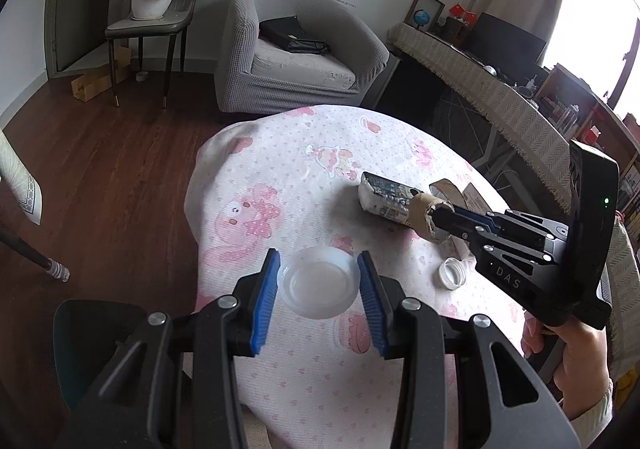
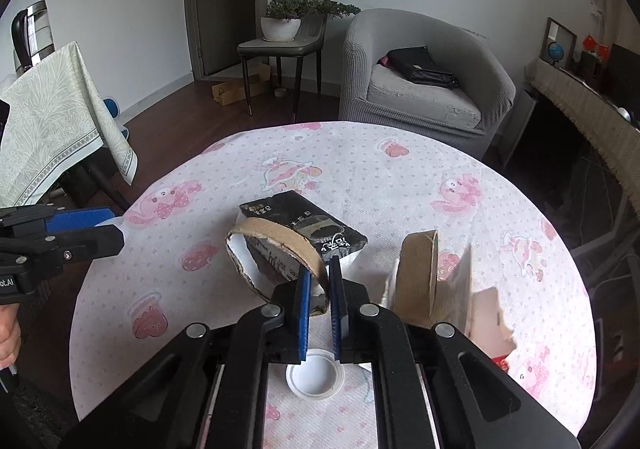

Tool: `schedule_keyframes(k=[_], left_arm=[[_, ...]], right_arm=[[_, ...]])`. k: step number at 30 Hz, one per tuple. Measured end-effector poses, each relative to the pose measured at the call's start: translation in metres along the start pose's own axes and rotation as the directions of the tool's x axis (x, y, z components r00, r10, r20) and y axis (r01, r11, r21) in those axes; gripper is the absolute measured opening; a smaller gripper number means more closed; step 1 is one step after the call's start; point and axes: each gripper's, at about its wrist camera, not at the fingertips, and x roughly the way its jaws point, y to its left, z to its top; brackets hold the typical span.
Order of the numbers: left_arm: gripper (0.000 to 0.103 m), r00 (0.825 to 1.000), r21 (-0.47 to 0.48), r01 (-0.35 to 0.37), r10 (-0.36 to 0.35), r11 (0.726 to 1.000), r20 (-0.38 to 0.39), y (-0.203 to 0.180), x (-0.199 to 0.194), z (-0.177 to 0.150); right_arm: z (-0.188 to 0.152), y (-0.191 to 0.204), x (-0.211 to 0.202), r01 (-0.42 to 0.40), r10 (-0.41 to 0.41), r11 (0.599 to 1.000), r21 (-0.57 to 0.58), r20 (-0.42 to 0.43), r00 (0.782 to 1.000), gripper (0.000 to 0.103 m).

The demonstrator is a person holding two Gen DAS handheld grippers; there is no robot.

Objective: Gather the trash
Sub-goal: 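Carry the white lid and cardboard ring over the green bin and release both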

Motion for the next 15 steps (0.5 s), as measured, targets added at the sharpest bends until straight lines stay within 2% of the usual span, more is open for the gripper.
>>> schedule_keyframes(k=[6, 12, 15], left_arm=[[0.042, 1.000, -0.013, -0.019, 0.019, 1.000, 0.016, 0.013, -0.010, 0.001], [0.042, 0.998, -0.025, -0.048, 0.049, 0.999, 0.037, 0.029, -0.021, 0.001], [0.042, 0.997, -0.031, -0.065, 0.066, 0.997, 0.041, 0.038, -0.025, -0.001]], right_arm=[[0.008, 0.008, -0.007, -0.007, 0.007, 1.000, 0.009, 0.042, 0.999, 0.005], [0.016, 0.014, -0.014, -0.126, 0.122, 0.990, 0.058, 0.079, 0.989, 0.004], [0.019, 0.022, -0.014, -0.145, 0.140, 0.988, 0.050, 0.086, 0.986, 0.004]])
